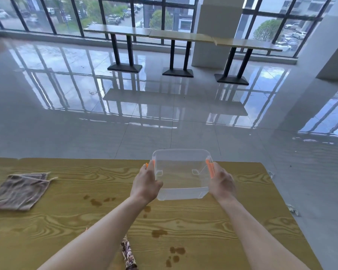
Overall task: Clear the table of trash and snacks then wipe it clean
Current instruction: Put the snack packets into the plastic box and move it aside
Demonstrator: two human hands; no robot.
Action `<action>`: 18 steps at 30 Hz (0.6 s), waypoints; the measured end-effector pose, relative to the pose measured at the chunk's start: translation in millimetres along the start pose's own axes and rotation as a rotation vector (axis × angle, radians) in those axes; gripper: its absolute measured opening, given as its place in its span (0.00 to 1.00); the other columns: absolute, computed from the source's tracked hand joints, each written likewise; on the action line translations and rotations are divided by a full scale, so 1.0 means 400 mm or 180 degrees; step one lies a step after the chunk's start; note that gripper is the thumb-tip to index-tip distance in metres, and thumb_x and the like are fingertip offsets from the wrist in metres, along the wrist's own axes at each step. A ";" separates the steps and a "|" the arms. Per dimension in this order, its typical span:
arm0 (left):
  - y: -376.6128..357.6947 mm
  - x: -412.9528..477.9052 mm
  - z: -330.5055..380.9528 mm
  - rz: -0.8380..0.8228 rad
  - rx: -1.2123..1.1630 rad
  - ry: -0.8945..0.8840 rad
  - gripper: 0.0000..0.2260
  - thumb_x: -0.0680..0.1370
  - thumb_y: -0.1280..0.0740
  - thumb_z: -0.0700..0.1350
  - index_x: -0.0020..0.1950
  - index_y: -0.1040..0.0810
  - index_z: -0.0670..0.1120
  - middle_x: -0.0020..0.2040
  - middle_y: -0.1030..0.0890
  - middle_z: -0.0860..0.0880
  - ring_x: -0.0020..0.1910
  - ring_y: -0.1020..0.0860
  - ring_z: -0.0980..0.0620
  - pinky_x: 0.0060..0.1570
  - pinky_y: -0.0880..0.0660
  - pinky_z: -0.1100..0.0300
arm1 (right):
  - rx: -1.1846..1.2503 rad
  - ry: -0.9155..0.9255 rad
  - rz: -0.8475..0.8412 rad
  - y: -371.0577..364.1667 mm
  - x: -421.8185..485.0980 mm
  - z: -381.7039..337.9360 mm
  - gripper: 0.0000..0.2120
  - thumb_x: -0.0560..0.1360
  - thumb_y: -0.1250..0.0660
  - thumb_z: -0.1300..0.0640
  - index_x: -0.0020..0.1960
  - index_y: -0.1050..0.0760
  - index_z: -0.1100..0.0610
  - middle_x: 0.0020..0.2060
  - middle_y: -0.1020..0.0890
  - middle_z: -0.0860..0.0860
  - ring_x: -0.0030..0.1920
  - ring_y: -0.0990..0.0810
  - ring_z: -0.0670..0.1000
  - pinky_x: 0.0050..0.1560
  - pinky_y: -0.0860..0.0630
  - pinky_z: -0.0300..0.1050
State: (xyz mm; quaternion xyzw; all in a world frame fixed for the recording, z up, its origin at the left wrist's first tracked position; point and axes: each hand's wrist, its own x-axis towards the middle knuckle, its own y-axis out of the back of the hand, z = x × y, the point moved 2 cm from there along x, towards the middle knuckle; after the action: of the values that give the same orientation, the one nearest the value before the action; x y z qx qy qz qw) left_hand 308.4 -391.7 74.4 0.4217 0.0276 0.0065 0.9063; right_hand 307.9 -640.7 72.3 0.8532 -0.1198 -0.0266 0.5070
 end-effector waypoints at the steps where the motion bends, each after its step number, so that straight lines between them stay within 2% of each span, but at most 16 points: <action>1: 0.024 -0.015 -0.023 0.0054 -0.0005 0.0032 0.29 0.71 0.34 0.41 0.72 0.36 0.49 0.59 0.25 0.43 0.57 0.25 0.39 0.45 0.30 0.51 | 0.0011 0.0085 -0.0022 -0.007 -0.014 -0.033 0.31 0.78 0.42 0.64 0.78 0.39 0.45 0.64 0.20 0.53 0.61 0.22 0.63 0.55 0.24 0.57; 4: 0.105 -0.066 -0.092 0.0163 -0.0017 0.0114 0.26 0.71 0.34 0.41 0.69 0.34 0.49 0.57 0.25 0.42 0.57 0.25 0.38 0.45 0.29 0.51 | 0.0052 0.0205 -0.0141 -0.032 -0.062 -0.134 0.31 0.79 0.43 0.62 0.79 0.41 0.43 0.66 0.21 0.52 0.63 0.23 0.62 0.57 0.25 0.57; 7: 0.192 -0.119 -0.168 0.0252 -0.0014 0.0164 0.26 0.70 0.34 0.40 0.68 0.33 0.49 0.58 0.24 0.40 0.59 0.26 0.37 0.49 0.25 0.47 | 0.0186 0.0281 -0.0276 -0.067 -0.109 -0.232 0.29 0.79 0.43 0.59 0.78 0.39 0.43 0.69 0.23 0.50 0.65 0.24 0.61 0.60 0.27 0.55; 9: 0.253 -0.161 -0.225 0.0387 -0.0010 0.0215 0.25 0.70 0.34 0.40 0.67 0.32 0.48 0.58 0.24 0.41 0.59 0.26 0.37 0.50 0.24 0.46 | 0.0237 0.0414 -0.0360 -0.091 -0.149 -0.303 0.26 0.80 0.43 0.55 0.77 0.38 0.42 0.69 0.23 0.48 0.65 0.24 0.61 0.59 0.27 0.55; 11: 0.309 -0.213 -0.288 0.0548 -0.0030 0.0281 0.26 0.69 0.34 0.40 0.67 0.31 0.49 0.57 0.23 0.42 0.58 0.25 0.38 0.50 0.24 0.46 | 0.0280 0.0538 -0.0460 -0.116 -0.191 -0.375 0.23 0.80 0.48 0.42 0.75 0.35 0.40 0.67 0.22 0.47 0.62 0.22 0.61 0.55 0.25 0.55; 13: 0.363 -0.272 -0.354 0.0758 -0.0076 0.0349 0.24 0.69 0.33 0.40 0.65 0.30 0.51 0.53 0.23 0.46 0.53 0.24 0.41 0.45 0.25 0.50 | 0.0416 0.0667 -0.0517 -0.146 -0.232 -0.444 0.34 0.74 0.59 0.27 0.69 0.29 0.41 0.60 0.18 0.48 0.58 0.21 0.61 0.51 0.24 0.54; 15: 0.412 -0.330 -0.417 0.0926 -0.0056 0.0452 0.23 0.69 0.32 0.40 0.63 0.29 0.51 0.50 0.23 0.48 0.48 0.24 0.45 0.41 0.27 0.52 | 0.0430 0.0867 -0.0539 -0.184 -0.274 -0.508 0.34 0.74 0.60 0.27 0.66 0.28 0.42 0.56 0.16 0.49 0.54 0.19 0.59 0.47 0.23 0.54; 18: 0.474 -0.403 -0.494 0.1069 -0.0026 0.0656 0.22 0.70 0.32 0.40 0.62 0.29 0.51 0.50 0.23 0.49 0.46 0.24 0.46 0.42 0.26 0.51 | 0.0377 0.1138 -0.0599 -0.230 -0.333 -0.597 0.22 0.80 0.50 0.38 0.68 0.29 0.43 0.54 0.15 0.51 0.52 0.18 0.59 0.44 0.23 0.53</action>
State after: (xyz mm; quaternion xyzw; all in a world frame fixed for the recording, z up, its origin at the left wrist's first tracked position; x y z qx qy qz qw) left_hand 138.8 -124.2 99.4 0.4138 0.0494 0.2009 0.8866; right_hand 235.1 -362.5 97.7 0.8801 0.0510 0.0850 0.4644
